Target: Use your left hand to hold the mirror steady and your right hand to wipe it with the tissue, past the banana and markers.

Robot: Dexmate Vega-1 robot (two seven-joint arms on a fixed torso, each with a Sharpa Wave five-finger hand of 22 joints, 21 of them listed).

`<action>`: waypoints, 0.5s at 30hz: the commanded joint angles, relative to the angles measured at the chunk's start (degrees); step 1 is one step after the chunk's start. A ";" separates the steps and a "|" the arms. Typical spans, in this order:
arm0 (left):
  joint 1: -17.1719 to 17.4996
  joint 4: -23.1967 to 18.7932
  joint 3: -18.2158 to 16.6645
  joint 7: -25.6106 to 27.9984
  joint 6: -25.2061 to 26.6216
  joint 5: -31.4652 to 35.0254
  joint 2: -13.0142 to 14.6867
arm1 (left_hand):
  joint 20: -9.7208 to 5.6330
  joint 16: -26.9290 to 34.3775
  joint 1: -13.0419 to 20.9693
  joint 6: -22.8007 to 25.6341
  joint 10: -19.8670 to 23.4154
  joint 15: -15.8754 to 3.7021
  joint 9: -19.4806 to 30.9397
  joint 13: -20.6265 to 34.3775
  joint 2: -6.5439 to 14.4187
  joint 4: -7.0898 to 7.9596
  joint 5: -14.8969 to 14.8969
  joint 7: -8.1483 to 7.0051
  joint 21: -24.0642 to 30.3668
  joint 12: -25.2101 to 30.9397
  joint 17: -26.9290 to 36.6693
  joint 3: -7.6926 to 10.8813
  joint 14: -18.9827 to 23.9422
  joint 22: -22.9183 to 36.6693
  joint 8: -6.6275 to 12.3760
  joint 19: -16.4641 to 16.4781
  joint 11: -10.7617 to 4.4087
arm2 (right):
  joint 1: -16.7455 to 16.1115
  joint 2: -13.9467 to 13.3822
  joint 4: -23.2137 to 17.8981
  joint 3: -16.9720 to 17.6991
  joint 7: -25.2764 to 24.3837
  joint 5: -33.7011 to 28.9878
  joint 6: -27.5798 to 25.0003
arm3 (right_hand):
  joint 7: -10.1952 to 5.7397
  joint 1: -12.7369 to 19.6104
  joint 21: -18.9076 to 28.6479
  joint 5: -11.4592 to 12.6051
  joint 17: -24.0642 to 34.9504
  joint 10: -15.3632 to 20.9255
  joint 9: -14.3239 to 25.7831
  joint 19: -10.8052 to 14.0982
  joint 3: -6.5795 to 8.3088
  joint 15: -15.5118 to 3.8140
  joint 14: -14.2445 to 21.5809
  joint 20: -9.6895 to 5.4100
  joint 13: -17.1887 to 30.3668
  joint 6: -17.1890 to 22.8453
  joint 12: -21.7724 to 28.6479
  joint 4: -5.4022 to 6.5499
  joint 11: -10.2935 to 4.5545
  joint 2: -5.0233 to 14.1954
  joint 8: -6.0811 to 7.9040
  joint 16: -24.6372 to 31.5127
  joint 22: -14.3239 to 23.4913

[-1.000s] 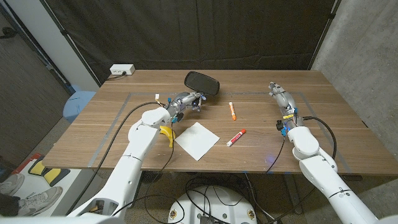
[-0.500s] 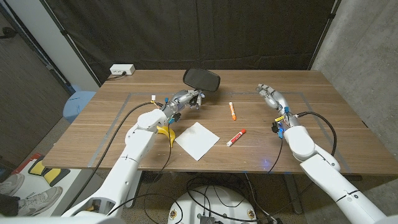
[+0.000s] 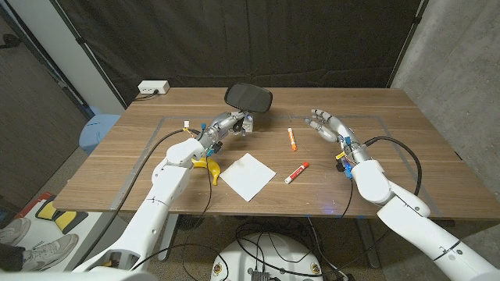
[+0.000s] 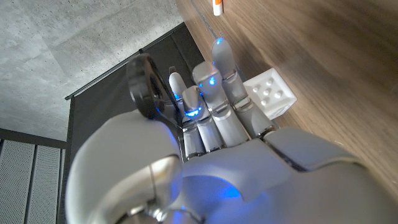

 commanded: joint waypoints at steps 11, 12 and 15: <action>0.66 -0.75 -0.63 1.06 -2.98 -2.59 0.78 | -5.60 2.22 -0.76 0.37 -2.48 -0.04 0.26 0.01 0.14 -0.07 -0.16 -0.18 1.19 1.98 0.08 0.89 -0.36 -0.45 0.69 0.29 -2.42 | 0.37 -12.25 -10.37 -9.17 3.69 -9.21 -8.11 | 0.10 1.66 -0.15 0.18 0.02 -0.62 0.20 -0.45 -0.11 -0.23 -0.93 -0.76 0.26 -0.23 -0.38 -1.02 -0.59 -0.64 0.07 -0.46 0.10; 0.74 -0.89 -0.66 1.10 -2.92 -2.70 0.81 | -5.67 2.48 -0.82 0.45 -2.51 -0.05 0.16 0.01 0.16 -0.07 -0.19 -0.03 1.30 2.09 0.07 0.94 -0.39 -0.46 0.72 0.27 -2.44 | 0.66 -12.70 -10.70 -9.74 3.95 -9.69 -8.41 | 0.14 1.70 -0.17 0.18 0.01 -0.66 0.21 -0.50 -0.14 -0.26 -0.97 -0.72 0.26 -0.24 -0.40 -1.07 -0.58 -0.70 0.07 -0.48 0.10; 0.97 -1.28 -0.80 1.45 -2.74 -2.92 0.87 | -5.69 2.96 -0.95 0.40 -2.55 -0.04 0.15 0.00 0.22 -0.07 -0.25 -0.21 1.63 2.23 0.07 1.06 -0.52 -0.36 0.81 0.33 -2.49 | 1.66 -13.73 -11.57 -11.44 4.89 -10.75 -9.38 | 0.16 1.85 -0.21 0.22 0.00 -0.80 0.21 -0.54 -0.28 -0.28 -1.04 -0.64 0.27 -0.21 -0.47 -1.26 -0.50 -0.97 0.08 -0.49 0.08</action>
